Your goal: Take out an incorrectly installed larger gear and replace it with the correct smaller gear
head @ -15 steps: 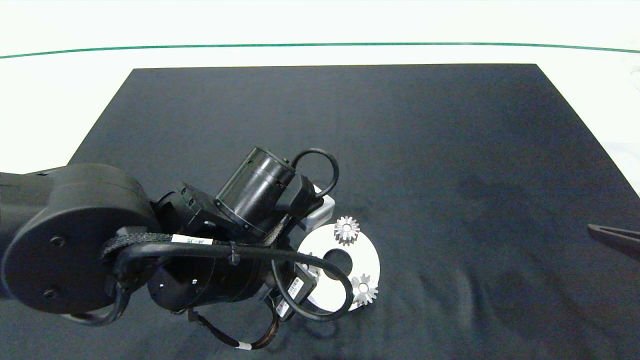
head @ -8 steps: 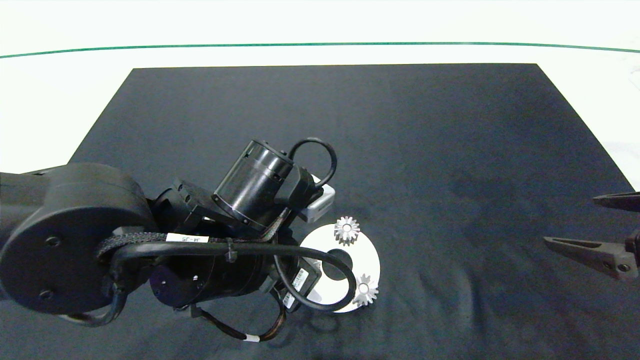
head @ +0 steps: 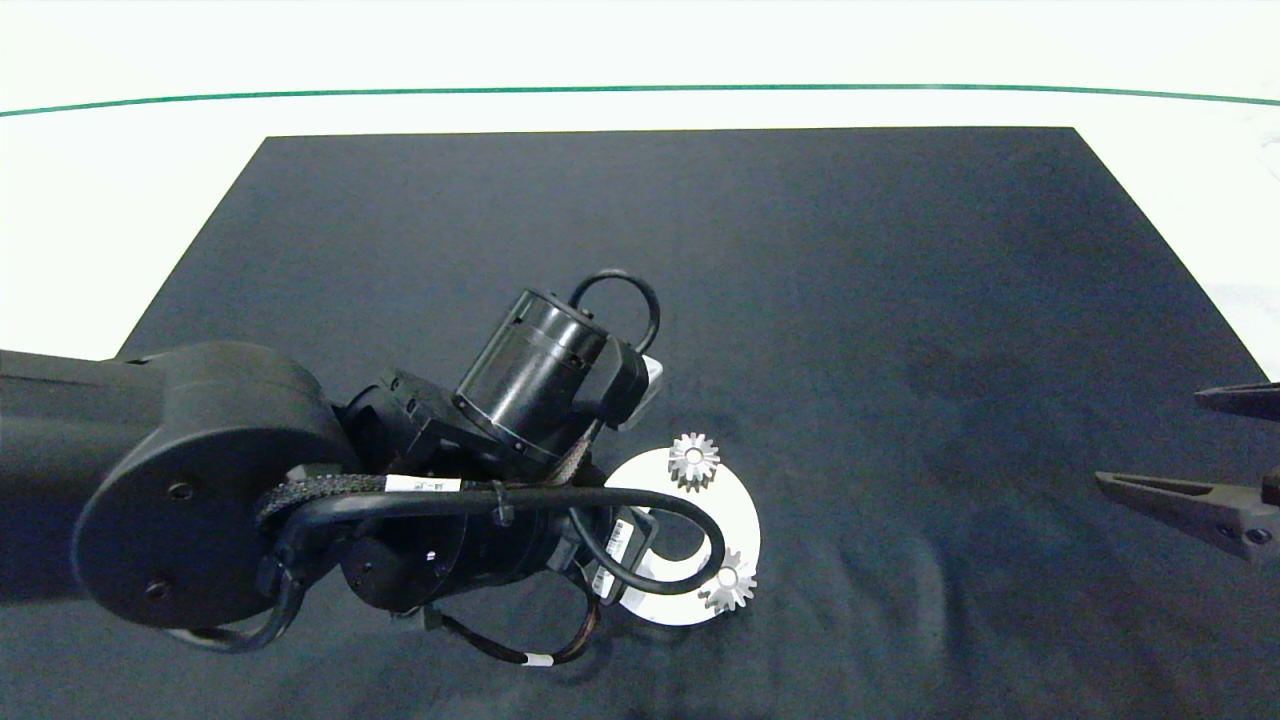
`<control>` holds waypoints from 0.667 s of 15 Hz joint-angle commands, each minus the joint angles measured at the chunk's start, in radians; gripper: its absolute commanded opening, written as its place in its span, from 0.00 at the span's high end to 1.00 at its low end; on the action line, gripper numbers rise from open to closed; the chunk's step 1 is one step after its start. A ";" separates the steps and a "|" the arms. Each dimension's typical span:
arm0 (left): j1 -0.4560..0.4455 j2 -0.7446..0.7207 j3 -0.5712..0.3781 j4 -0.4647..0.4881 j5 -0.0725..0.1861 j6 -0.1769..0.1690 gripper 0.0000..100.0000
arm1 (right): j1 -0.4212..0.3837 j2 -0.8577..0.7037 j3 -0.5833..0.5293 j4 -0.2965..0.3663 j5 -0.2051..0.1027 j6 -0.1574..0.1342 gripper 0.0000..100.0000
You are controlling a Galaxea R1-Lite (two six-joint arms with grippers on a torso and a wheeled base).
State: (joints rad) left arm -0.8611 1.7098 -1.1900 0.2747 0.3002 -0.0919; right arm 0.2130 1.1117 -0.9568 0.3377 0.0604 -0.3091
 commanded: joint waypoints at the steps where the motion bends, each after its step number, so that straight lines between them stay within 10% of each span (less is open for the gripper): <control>1: -0.007 -0.002 0.006 0.003 0.005 -0.031 0.00 | 0.000 -0.004 0.000 0.001 0.001 -0.002 0.00; 10: -0.023 0.021 0.029 0.005 0.007 -0.114 0.00 | -0.001 0.000 0.001 -0.002 0.001 -0.001 0.00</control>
State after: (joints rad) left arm -0.8836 1.7226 -1.1636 0.2779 0.3045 -0.2049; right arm 0.2115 1.1126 -0.9564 0.3343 0.0596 -0.3083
